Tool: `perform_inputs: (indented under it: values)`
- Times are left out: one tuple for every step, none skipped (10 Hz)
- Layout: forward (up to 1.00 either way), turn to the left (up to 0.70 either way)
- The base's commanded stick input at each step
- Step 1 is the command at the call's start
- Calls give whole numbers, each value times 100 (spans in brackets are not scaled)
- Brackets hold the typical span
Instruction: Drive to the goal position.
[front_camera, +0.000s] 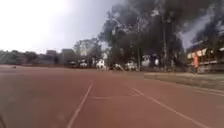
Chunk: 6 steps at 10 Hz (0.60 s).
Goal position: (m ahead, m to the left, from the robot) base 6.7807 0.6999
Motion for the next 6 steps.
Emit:
perform_inputs:
  values:
    - [70, 0]
    - [70, 0]
    - [70, 0]
    - [70, 0]
    - [70, 0]
    - [70, 0]
